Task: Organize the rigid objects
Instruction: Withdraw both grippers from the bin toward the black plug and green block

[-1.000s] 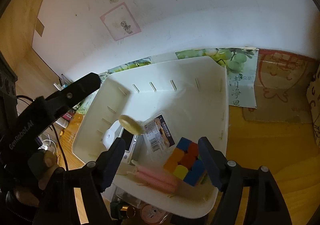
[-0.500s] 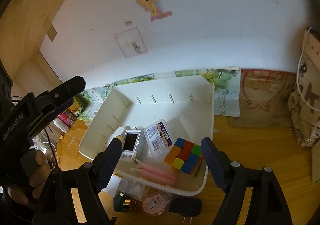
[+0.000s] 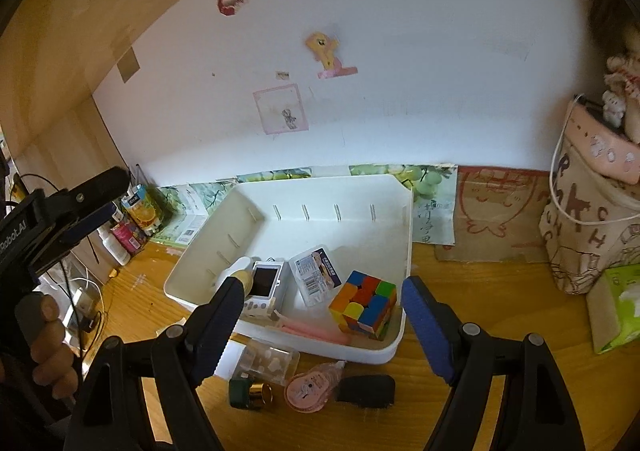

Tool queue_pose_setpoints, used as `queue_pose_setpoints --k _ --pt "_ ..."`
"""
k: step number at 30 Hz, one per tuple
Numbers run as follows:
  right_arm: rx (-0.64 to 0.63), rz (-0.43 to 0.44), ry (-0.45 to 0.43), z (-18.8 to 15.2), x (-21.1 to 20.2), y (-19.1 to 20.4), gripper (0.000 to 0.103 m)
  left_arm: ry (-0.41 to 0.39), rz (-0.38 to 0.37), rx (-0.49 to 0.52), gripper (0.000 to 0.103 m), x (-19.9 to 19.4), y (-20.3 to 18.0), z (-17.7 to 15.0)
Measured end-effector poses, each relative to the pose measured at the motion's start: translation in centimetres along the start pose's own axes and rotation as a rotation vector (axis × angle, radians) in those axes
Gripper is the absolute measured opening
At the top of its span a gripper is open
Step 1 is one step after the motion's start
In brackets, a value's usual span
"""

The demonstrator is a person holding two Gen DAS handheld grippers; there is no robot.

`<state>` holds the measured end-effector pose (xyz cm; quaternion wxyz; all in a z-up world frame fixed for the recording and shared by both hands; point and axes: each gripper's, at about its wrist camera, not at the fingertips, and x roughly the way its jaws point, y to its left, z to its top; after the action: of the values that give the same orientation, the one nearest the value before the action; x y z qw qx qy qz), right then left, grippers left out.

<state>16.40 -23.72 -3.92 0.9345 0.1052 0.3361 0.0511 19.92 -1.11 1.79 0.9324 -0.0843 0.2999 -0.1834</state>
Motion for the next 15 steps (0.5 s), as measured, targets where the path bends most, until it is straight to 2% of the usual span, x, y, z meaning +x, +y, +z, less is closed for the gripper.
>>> queue_pose_setpoints --k 6,15 --pt "-0.051 -0.031 -0.053 -1.2 -1.6 1.4 0.082 0.025 0.032 -0.006 0.081 -1.4 1.3 -1.0" --pt "-0.132 -0.04 -0.08 -3.6 -2.5 3.4 0.082 0.078 0.076 -0.031 0.081 -2.6 2.8 -2.8"
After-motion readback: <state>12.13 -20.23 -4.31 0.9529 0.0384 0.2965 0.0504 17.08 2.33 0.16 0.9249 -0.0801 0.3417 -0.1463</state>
